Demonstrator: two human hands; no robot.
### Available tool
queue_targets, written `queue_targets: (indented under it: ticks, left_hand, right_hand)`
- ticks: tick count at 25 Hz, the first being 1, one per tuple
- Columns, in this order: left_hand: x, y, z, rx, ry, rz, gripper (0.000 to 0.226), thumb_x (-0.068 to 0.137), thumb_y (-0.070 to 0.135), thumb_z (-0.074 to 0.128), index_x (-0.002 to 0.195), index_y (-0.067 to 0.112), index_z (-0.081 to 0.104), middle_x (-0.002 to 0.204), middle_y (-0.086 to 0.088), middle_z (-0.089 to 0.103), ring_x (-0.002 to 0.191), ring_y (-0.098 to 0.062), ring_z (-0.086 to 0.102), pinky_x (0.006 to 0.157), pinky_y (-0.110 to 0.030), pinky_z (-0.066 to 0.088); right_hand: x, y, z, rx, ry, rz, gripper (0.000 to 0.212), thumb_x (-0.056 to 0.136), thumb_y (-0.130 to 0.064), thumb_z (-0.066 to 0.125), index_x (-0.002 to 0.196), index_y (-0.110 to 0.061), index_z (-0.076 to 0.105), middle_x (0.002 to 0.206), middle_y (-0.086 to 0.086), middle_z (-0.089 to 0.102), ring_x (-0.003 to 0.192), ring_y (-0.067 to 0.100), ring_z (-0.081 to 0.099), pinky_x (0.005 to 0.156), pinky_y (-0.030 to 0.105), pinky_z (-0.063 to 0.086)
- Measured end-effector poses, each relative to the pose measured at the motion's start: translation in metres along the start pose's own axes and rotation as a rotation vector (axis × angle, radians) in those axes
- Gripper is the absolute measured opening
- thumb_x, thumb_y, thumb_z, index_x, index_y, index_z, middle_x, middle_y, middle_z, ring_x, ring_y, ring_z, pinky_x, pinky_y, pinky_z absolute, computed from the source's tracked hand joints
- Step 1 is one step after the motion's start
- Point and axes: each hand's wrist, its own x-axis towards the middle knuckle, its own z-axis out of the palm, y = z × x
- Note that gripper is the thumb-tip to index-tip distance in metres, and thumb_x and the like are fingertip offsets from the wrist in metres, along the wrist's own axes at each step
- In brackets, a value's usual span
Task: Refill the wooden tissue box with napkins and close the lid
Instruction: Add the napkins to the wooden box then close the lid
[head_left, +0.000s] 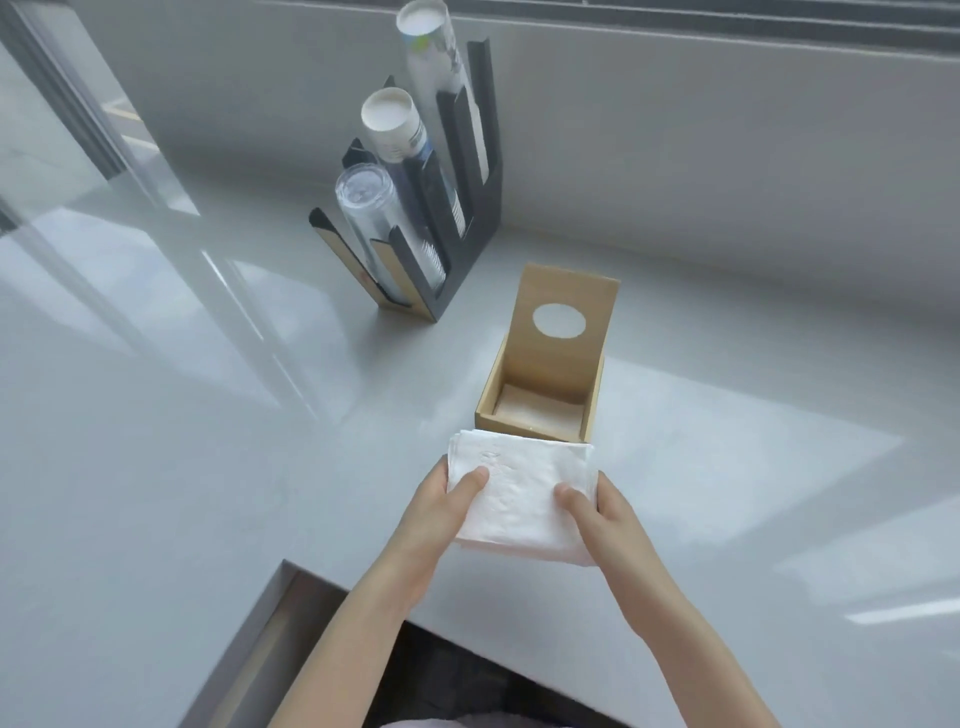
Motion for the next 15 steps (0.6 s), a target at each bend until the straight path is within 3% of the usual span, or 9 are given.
queue_targets:
  ticks: [5, 10, 13, 15]
  left_hand:
    - [0.029, 0.028, 0.004, 0.093, 0.035, 0.051, 0.018, 0.094, 0.015, 0.048, 0.103, 0.024, 0.061, 0.104, 0.002, 0.068, 0.096, -0.014, 0.064, 0.077, -0.023, 0.051]
    - [0.057, 0.055, 0.001, 0.178, -0.003, 0.095, 0.016, 0.091, 0.015, 0.053, 0.105, 0.017, 0.061, 0.108, -0.004, 0.067, 0.102, -0.020, 0.062, 0.083, -0.028, 0.051]
    - [0.074, 0.070, -0.001, 0.251, -0.013, 0.116, 0.017, 0.091, 0.015, 0.053, 0.105, 0.014, 0.061, 0.110, -0.009, 0.066, 0.101, -0.024, 0.062, 0.085, -0.033, 0.051]
    - [0.088, 0.077, -0.001, 0.375, 0.064, 0.168, 0.013, 0.089, 0.017, 0.054, 0.099, 0.015, 0.062, 0.103, -0.011, 0.068, 0.097, -0.029, 0.062, 0.085, -0.038, 0.050]
  right_hand:
    - [0.027, -0.025, -0.017, -0.136, 0.038, -0.077, 0.009, 0.092, -0.021, 0.051, 0.095, -0.025, 0.058, 0.088, -0.011, 0.062, 0.079, 0.004, 0.058, 0.053, 0.005, 0.045]
    - [0.050, -0.049, -0.026, -0.223, 0.168, -0.149, 0.016, 0.089, -0.020, 0.055, 0.105, -0.018, 0.057, 0.094, -0.004, 0.062, 0.084, 0.012, 0.058, 0.065, 0.018, 0.046]
    - [0.062, -0.059, -0.026, -0.254, 0.229, -0.174, 0.018, 0.089, -0.020, 0.056, 0.107, -0.020, 0.053, 0.090, -0.006, 0.059, 0.080, 0.006, 0.057, 0.062, 0.016, 0.044]
    - [0.069, -0.066, -0.026, -0.262, 0.251, -0.178, 0.018, 0.088, -0.020, 0.058, 0.103, -0.022, 0.049, 0.088, -0.006, 0.058, 0.077, 0.005, 0.057, 0.058, 0.018, 0.043]
